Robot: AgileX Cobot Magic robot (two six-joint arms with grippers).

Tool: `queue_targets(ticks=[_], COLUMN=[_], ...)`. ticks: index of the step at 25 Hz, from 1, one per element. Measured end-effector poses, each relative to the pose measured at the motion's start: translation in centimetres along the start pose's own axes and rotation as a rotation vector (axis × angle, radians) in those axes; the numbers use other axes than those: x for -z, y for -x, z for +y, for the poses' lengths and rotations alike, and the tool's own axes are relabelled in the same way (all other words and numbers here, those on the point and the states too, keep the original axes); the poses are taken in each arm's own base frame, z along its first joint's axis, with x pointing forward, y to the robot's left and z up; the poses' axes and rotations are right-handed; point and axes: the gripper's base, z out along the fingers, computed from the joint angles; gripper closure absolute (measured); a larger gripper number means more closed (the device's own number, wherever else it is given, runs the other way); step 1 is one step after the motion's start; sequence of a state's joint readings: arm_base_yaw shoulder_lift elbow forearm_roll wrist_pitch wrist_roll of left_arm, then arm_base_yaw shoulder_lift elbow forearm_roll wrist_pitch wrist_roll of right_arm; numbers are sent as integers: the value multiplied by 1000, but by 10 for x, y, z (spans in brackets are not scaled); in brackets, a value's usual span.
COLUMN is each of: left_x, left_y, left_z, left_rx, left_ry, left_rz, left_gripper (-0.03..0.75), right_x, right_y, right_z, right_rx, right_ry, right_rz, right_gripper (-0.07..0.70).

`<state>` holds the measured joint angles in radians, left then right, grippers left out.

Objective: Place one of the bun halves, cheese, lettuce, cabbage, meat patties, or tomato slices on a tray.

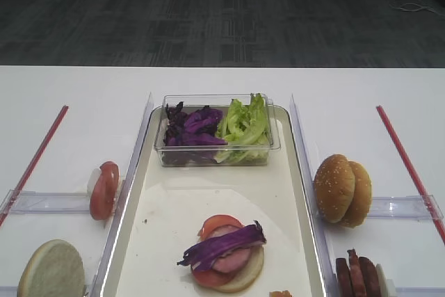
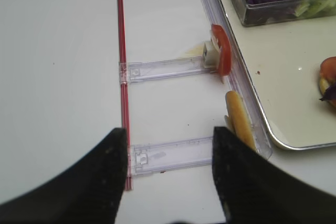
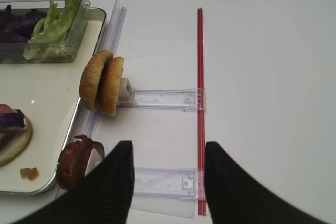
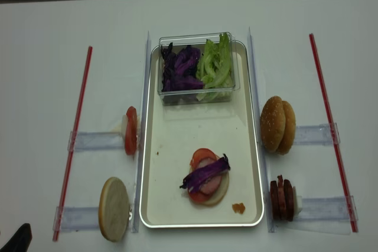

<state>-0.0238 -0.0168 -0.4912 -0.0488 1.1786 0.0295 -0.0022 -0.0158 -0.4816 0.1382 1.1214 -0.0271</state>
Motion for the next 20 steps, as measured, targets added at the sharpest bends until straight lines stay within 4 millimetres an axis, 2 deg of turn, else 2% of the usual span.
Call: queue_targets(ticks=[20], left_x=[0], left_y=[0], left_z=[0], left_rx=[0], left_ry=[0], left_rz=[0], left_gripper=[335], right_x=[0], right_y=[0], right_z=[0], right_rx=[0], right_ry=[0], right_rz=[0], right_gripper=[297])
